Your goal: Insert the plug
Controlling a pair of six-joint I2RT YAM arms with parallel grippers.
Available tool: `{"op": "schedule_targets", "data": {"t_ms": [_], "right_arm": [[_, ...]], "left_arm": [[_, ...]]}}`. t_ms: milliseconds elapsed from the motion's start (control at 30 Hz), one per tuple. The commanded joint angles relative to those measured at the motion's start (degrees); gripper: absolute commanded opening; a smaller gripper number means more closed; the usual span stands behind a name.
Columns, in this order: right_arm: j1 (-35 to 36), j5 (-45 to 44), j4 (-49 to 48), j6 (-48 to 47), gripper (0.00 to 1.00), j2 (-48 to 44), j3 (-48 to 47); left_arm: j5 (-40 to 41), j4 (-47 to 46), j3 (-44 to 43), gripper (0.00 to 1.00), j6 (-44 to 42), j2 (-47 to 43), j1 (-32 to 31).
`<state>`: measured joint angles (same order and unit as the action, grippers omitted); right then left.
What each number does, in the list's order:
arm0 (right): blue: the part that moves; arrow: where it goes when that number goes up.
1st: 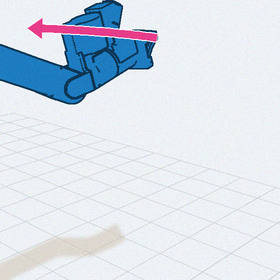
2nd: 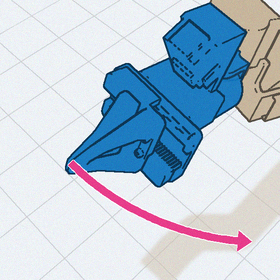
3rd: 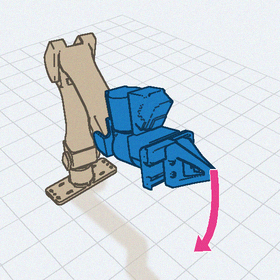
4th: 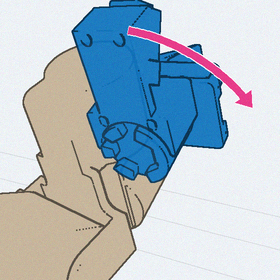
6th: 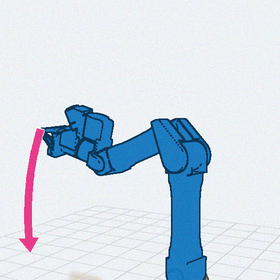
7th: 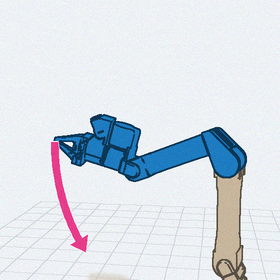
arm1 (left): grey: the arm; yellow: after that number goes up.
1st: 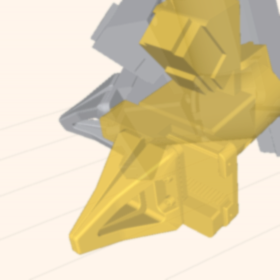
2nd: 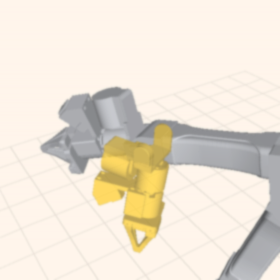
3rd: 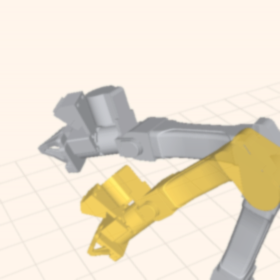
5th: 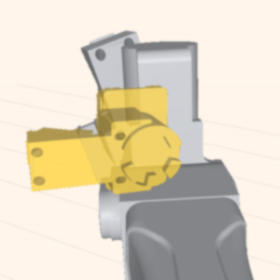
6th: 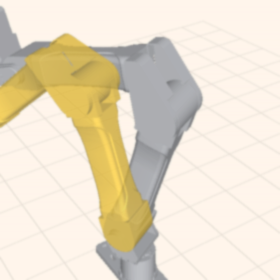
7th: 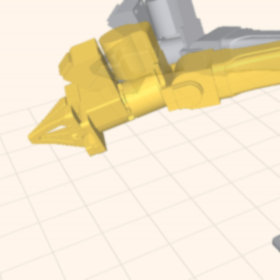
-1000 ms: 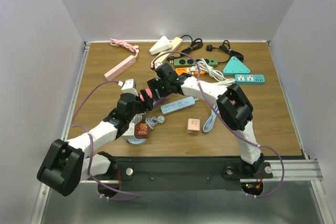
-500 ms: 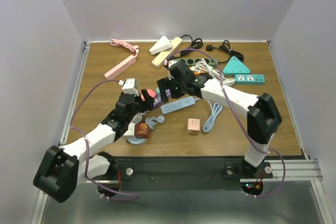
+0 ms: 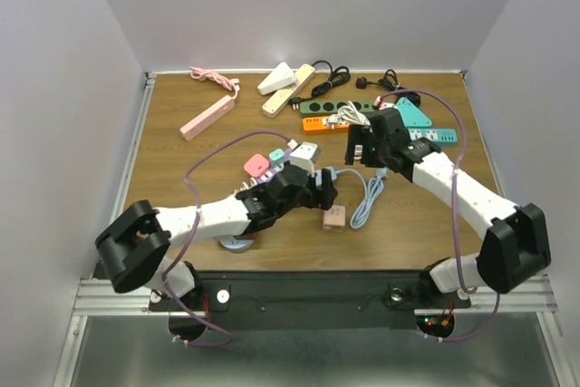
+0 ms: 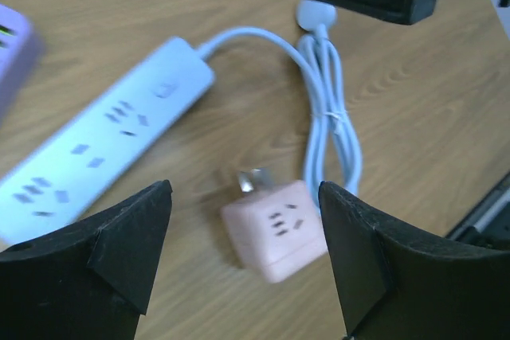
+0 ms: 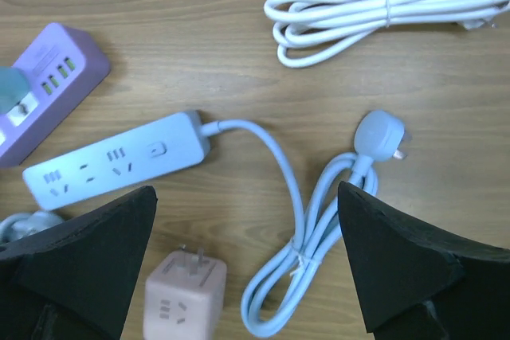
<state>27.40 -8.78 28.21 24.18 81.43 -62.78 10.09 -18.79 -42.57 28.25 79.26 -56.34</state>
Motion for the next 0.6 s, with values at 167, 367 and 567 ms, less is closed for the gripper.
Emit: {"op": "schedule_targets", "data": {"t_ms": [167, 367, 567], "right_arm": [[-0.7, -0.3, -1.3, 3.3, 1.0, -13.2, 5.7], [-0.9, 0.6, -1.3, 3.2, 1.0, -16.8, 8.0], [-0.8, -0.1, -1.3, 3.1, 1.0, -19.5, 10.0]], "left_arm": [[1.0, 10.6, -8.4, 0.89, 9.8, 8.7, -5.1], [2.5, 15.3, -12.5, 0.9, 9.8, 14.7, -7.8], [1.8, 16.5, -15.4, 0.89, 8.6, 18.0, -8.4]]}}
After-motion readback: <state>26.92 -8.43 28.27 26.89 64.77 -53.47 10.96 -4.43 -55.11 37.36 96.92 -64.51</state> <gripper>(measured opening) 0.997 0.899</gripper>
